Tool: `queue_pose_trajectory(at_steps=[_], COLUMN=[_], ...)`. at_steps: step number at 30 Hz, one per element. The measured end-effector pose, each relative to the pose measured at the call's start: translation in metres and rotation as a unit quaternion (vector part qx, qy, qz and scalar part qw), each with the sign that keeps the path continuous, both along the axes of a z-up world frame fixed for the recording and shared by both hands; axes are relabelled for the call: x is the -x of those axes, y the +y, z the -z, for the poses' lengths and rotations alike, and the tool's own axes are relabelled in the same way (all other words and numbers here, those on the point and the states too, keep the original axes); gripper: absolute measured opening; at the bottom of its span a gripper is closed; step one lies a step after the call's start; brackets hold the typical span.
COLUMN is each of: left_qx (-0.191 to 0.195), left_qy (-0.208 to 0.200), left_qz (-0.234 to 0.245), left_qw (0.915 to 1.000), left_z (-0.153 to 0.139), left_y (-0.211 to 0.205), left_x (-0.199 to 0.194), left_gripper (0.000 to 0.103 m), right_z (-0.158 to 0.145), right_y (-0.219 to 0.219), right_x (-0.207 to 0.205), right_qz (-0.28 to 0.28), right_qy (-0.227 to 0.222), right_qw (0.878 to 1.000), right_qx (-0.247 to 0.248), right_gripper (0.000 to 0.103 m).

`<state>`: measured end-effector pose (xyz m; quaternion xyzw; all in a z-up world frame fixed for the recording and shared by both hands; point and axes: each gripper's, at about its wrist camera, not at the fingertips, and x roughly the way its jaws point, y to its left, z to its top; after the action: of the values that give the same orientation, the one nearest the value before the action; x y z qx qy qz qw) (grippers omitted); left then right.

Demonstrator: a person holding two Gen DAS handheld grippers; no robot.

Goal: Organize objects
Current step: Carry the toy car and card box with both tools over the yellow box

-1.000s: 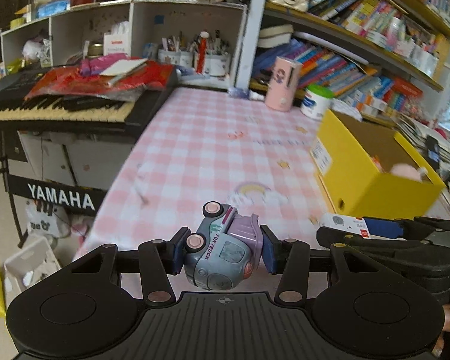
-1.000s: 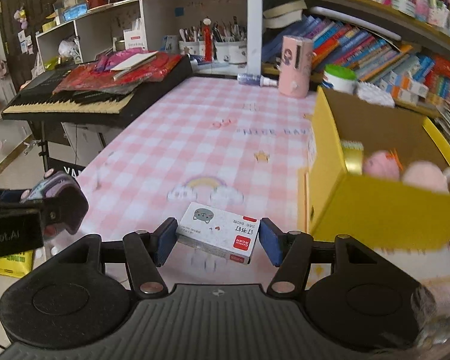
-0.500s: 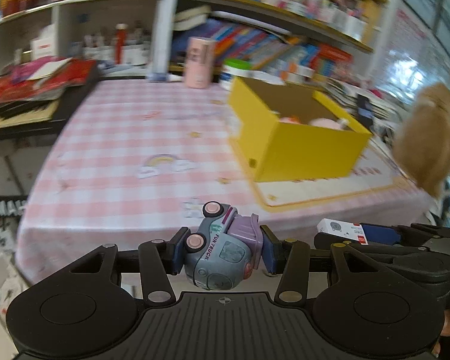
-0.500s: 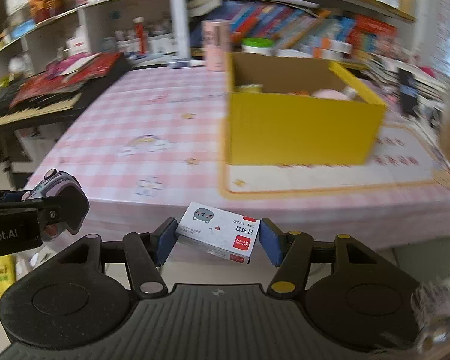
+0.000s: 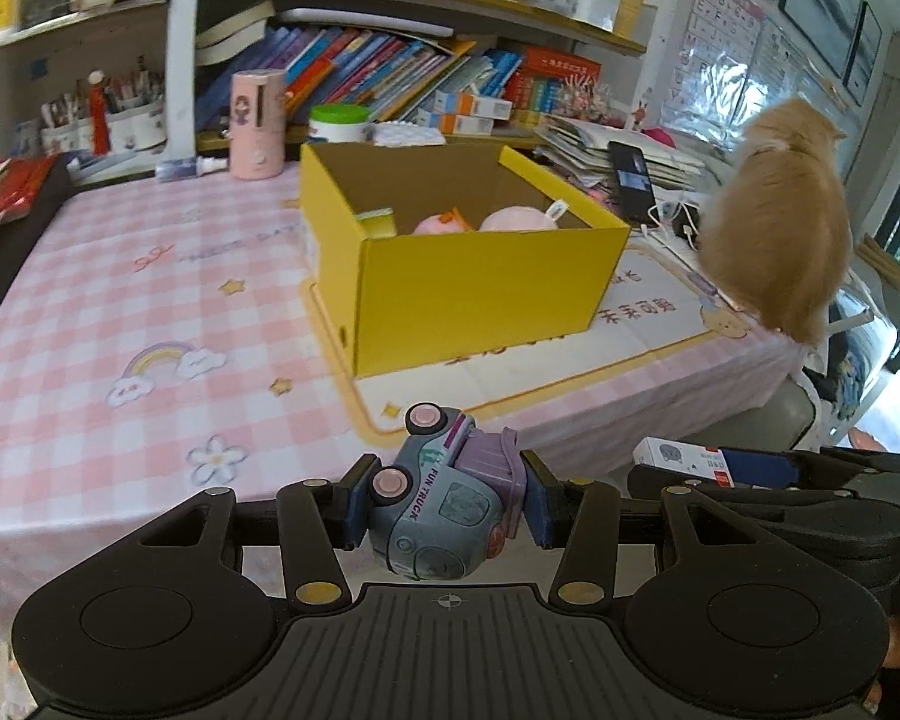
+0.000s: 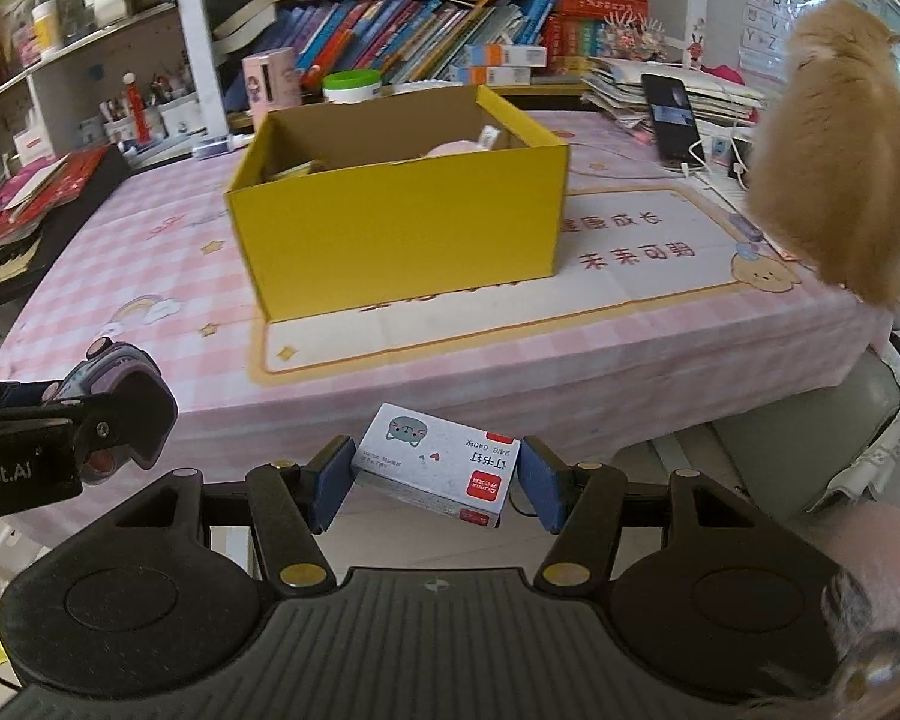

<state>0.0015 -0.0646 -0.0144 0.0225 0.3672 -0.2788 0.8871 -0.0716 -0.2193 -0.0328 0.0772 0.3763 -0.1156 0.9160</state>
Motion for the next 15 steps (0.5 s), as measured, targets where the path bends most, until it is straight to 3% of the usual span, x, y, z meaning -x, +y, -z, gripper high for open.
queue_pose_trajectory(at_steps=[9, 15], left_qx=[-0.006, -0.001], left_qy=[-0.009, -0.055], left_qz=[-0.01, -0.026], left_qw=[0.9999, 0.9982], left_z=[-0.005, -0.025], left_y=[-0.034, -0.054], left_x=[-0.025, -0.053], left_gripper=[0.047, 0.047], right_z=[-0.005, -0.017], right_y=[-0.039, -0.062], right_x=[-0.033, -0.06], right_qz=[-0.01, -0.024], right_qy=[-0.005, -0.043], right_qw=[1.0, 0.999], right_qx=[-0.007, 0.003], right_gripper=[0.057, 0.057])
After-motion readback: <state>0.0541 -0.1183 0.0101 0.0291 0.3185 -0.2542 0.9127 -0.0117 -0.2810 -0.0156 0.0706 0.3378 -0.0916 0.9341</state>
